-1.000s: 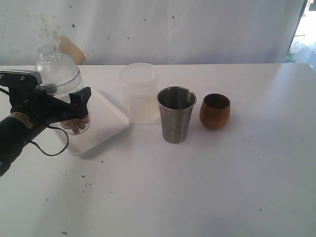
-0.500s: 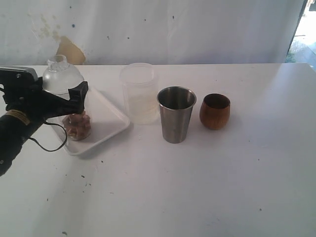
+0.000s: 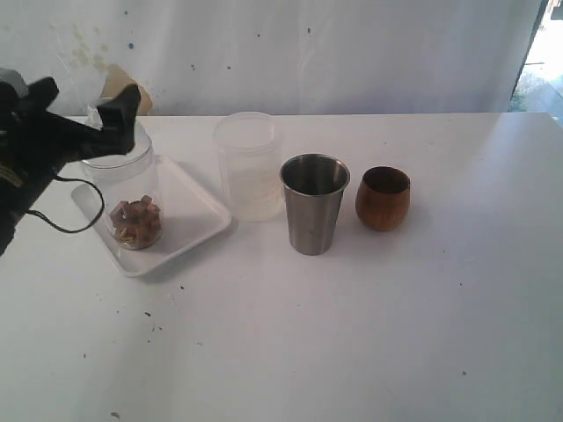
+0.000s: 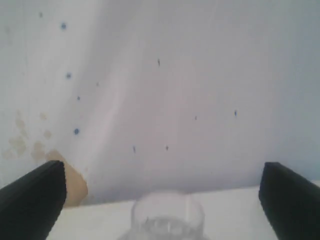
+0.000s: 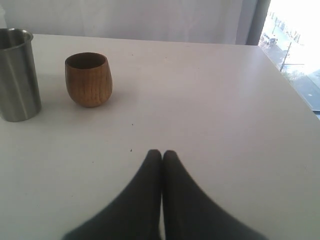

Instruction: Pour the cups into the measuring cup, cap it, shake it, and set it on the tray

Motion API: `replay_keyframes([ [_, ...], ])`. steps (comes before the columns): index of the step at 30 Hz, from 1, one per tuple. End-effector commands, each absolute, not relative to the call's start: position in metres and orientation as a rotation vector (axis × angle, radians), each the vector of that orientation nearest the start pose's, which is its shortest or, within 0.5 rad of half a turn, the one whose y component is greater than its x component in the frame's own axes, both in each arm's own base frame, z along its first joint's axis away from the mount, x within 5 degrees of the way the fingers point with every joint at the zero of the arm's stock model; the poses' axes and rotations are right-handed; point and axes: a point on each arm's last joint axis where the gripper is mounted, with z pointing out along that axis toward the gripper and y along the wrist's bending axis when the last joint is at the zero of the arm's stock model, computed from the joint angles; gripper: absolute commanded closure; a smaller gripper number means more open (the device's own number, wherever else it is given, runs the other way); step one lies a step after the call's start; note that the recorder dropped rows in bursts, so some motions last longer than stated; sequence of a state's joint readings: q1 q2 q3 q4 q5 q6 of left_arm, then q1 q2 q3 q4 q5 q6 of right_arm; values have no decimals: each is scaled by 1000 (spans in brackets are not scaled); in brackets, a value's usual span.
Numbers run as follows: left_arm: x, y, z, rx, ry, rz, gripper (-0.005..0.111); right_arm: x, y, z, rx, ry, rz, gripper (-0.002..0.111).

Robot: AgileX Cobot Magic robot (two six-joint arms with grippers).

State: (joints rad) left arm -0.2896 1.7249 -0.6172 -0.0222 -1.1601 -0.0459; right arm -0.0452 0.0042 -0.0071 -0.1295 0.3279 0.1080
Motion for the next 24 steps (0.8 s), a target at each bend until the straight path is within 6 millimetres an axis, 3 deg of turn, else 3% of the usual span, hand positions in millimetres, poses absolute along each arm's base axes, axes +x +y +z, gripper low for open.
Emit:
replay_keyframes([
  [1,296,-87,246,145,1331,-277,32,54,-6,185,54,1798,-76,108],
  [2,289,-84,260,148,1354,-277,62,54,-6,185,54,1798,-76,108],
  [3,285,-83,266,153,1371,-273,79,54,-6,185,54,1798,-76,108],
  [4,277,-81,276,187,1397,-240,106,54,-6,185,54,1798,-76,108],
  [8,245,-72,313,228,1397,-196,106,54,-6,185,54,1798,-76,108],
  [13,200,-59,346,232,1427,-200,106,54,-6,185,54,1798,-76,108],
  [19,145,-43,369,235,1427,-204,106,54,-6,185,54,1798,-76,108],
  [24,118,-35,370,245,1475,-203,106,54,-6,185,54,1798,-76,108],
])
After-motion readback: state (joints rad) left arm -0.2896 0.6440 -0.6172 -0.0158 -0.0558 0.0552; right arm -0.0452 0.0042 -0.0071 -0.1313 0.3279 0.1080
